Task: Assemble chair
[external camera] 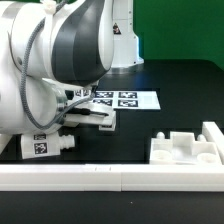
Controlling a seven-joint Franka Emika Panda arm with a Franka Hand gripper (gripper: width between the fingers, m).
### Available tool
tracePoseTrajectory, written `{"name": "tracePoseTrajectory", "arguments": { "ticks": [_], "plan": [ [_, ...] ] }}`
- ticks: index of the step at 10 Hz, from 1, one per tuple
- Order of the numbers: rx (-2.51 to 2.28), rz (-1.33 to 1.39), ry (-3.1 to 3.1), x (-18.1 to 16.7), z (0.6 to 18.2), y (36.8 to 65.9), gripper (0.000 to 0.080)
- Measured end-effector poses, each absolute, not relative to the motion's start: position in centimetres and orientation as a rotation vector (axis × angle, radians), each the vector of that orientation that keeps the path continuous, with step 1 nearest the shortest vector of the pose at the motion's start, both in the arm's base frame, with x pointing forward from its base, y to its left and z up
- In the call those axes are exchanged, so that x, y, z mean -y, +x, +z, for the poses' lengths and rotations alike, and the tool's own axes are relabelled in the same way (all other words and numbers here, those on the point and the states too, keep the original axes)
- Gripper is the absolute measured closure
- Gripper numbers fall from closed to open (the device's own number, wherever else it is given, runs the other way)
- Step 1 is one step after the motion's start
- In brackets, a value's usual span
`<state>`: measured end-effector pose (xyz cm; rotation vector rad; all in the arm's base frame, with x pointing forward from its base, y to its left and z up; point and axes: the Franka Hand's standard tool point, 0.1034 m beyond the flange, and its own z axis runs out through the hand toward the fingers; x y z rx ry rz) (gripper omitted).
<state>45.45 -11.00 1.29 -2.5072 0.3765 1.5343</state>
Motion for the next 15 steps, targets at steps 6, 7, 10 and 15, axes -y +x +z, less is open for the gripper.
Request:
{"name": "tracePoseTrajectory", "arguments": {
  "ticks": [6, 7, 10, 15],
  "plan": [
    [-0.269, 1.487, -2.555, 7.6, 10.7, 50.3, 0.0514],
    [-0.269, 1.493, -2.55, 7.6, 10.5, 50.1, 0.0514],
    [-0.274, 1.493, -2.553, 7.4, 10.4, 50.2, 0.0514],
    [-0.228, 1.26, -2.697, 1.4, 13.9, 55.7, 0.0514]
  ]
}}
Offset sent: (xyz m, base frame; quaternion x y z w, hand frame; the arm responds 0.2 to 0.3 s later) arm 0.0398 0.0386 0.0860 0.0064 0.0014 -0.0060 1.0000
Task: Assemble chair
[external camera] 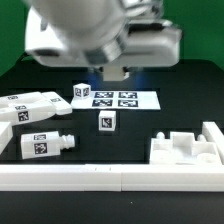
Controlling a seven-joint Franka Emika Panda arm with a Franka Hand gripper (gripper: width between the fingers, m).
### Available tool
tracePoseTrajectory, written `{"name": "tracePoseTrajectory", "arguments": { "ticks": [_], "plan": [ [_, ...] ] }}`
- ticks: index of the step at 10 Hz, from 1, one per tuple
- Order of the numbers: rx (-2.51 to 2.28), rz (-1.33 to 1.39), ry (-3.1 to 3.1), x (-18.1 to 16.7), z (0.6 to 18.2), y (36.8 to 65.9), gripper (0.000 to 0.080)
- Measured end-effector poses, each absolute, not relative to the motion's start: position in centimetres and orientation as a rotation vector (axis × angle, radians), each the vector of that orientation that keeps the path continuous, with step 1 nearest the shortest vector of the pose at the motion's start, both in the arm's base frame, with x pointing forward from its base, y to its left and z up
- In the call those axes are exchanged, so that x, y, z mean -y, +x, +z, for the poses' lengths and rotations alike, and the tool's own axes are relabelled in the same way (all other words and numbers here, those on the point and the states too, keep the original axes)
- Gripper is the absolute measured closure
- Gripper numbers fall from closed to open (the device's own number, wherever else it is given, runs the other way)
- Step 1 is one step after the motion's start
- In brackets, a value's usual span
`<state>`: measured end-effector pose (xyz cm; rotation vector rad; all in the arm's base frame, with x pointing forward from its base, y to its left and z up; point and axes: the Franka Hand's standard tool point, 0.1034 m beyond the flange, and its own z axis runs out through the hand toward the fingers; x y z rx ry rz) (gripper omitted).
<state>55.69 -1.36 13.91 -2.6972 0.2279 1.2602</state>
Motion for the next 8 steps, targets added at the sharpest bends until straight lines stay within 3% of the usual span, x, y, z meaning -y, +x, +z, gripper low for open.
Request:
{"name": "tracePoseTrajectory", "arguments": {
  "ticks": [3, 5, 8],
  "plan": [
    [-0.232, 1.27, -2.691, 1.5, 13.5, 55.5, 0.0514],
    [-0.224, 1.011, -2.807, -0.4, 12.3, 58.4, 0.0514],
    [-0.214, 0.761, -2.906, -3.2, 13.6, 61.1, 0.0514]
  ]
}}
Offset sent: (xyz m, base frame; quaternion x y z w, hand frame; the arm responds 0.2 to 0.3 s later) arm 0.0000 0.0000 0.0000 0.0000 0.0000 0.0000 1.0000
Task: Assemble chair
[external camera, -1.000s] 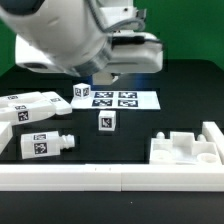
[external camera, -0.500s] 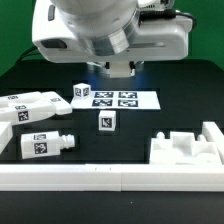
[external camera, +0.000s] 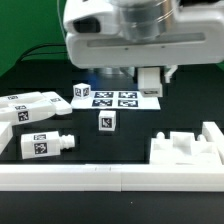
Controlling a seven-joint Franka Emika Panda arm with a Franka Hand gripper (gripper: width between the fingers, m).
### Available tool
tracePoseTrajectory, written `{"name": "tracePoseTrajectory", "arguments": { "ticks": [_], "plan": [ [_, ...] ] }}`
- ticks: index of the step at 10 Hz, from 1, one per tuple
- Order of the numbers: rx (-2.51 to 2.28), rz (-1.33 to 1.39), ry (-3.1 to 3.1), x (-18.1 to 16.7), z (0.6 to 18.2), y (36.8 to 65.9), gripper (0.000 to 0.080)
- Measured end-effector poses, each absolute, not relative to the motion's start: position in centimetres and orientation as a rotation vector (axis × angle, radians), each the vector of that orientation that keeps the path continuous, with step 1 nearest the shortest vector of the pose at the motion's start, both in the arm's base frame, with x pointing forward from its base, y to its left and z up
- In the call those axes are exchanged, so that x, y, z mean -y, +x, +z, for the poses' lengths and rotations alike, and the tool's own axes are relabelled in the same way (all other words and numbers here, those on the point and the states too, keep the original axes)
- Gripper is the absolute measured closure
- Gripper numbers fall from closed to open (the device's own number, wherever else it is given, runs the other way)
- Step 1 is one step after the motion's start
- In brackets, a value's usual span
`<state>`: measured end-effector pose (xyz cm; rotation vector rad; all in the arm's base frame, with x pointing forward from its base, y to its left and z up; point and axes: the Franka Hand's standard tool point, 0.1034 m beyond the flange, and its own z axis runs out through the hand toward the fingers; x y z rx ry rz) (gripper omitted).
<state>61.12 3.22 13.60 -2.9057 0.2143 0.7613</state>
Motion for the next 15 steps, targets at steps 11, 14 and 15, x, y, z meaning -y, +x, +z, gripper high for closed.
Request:
{"name": "tracePoseTrajectory", "arguments": {
  "ticks": [11, 14, 15],
  "plan": [
    [-0.031, 0.032, -3.053, -5.0, 14.5, 61.4, 0.0514],
    [-0.032, 0.03, -3.054, -5.0, 14.4, 61.5, 0.0514],
    [-0.045, 0.008, -3.054, -5.3, 14.3, 61.8, 0.0514]
  ]
}}
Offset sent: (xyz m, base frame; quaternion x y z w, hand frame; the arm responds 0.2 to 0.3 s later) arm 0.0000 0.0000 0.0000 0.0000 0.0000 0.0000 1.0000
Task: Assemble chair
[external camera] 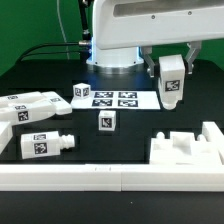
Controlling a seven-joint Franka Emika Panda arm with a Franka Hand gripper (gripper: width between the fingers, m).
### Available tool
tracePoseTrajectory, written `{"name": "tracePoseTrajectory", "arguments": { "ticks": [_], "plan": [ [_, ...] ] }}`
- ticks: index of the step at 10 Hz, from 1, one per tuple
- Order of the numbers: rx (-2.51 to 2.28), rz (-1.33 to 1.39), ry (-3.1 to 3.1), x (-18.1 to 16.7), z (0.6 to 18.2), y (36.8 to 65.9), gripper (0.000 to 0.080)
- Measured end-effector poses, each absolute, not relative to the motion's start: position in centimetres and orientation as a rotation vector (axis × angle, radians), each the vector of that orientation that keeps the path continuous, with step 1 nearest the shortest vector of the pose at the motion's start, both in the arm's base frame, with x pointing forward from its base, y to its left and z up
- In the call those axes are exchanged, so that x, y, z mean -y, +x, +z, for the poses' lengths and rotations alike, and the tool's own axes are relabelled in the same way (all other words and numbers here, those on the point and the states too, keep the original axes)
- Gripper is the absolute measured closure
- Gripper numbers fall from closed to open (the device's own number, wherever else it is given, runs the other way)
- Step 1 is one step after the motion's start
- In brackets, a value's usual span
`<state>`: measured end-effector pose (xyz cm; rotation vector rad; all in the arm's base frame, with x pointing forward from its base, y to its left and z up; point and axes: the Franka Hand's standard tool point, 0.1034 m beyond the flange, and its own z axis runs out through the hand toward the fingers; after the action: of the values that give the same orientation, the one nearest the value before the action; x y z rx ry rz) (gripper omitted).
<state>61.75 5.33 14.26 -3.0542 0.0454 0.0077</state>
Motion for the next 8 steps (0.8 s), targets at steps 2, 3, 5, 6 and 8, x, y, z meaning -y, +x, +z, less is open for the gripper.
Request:
{"name": "tracePoseTrajectory", "arguments": {
  "ticks": [2, 3, 5, 6, 8],
  "plan": [
    [-0.051, -0.162, -3.05, -7.1, 13.8, 63.3, 0.0514],
    [-0.029, -0.245, -3.047, -7.7, 13.9, 64.3, 0.0514],
    [0.086, -0.431, -3.041, -7.9, 13.9, 66.0, 0.0514],
    [0.07, -0.4, -3.042, -7.9, 13.6, 65.6, 0.0514],
    [0.071, -0.399, -3.042, -7.9, 13.6, 65.6, 0.0514]
  ]
}}
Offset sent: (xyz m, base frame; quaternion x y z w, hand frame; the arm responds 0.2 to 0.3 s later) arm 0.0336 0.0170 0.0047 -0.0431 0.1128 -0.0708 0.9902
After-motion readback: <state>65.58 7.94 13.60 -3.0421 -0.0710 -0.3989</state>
